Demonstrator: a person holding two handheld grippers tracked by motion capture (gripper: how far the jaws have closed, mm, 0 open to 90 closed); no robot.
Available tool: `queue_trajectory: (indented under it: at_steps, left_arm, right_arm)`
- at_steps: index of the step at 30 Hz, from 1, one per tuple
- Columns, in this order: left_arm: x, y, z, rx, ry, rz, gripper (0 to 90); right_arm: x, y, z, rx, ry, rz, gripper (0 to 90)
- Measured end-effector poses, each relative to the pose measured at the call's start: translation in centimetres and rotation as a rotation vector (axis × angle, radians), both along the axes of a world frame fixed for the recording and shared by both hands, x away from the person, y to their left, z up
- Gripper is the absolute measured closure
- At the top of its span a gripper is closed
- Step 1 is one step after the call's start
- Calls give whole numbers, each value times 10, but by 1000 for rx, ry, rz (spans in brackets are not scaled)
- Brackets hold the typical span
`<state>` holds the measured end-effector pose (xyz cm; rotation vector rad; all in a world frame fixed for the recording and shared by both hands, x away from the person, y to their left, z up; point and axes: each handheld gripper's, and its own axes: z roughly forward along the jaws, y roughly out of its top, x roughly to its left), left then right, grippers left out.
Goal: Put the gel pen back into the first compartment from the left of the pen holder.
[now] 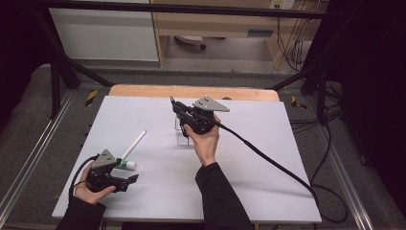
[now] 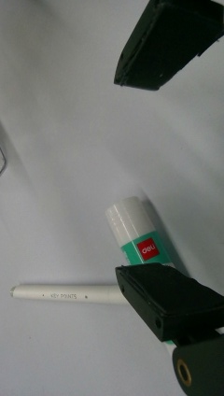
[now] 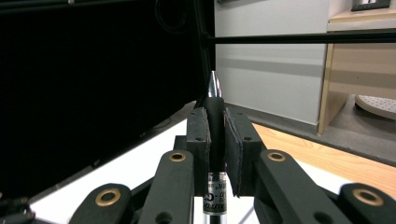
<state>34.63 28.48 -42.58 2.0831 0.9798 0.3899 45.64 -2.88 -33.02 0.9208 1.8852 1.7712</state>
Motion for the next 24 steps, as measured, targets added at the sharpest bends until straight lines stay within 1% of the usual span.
queue_trajectory:
  at_steps: [2,5,9,11,12,14,16,22,24]
  left_arm:
    - [0,0,0,-1,-2,0,73]
    - [0,0,1,0,-5,-1,73]
    - [0,0,0,0,-3,-2,73]
    - [0,0,0,1,0,-4,73]
    - [0,0,-1,2,1,-5,73]
    - [0,0,-1,4,-1,-7,73]
    - [0,1,-1,3,0,-7,73]
    - [1,1,-2,4,2,-5,73]
    - [1,0,-2,2,5,-6,73]
  right_arm:
    - [4,4,0,0,-8,-8,808]
    - [11,8,1,15,-20,-14,808]
    - [21,11,5,15,-41,-26,808]
    - [26,13,6,35,-42,-31,808]
    - [28,13,5,34,-48,-38,808]
    - [32,13,3,39,-50,-48,808]
    - [36,14,0,43,-44,-54,808]
    - [48,15,-10,27,-34,-55,808]
    - [51,15,-14,26,-23,-54,808]
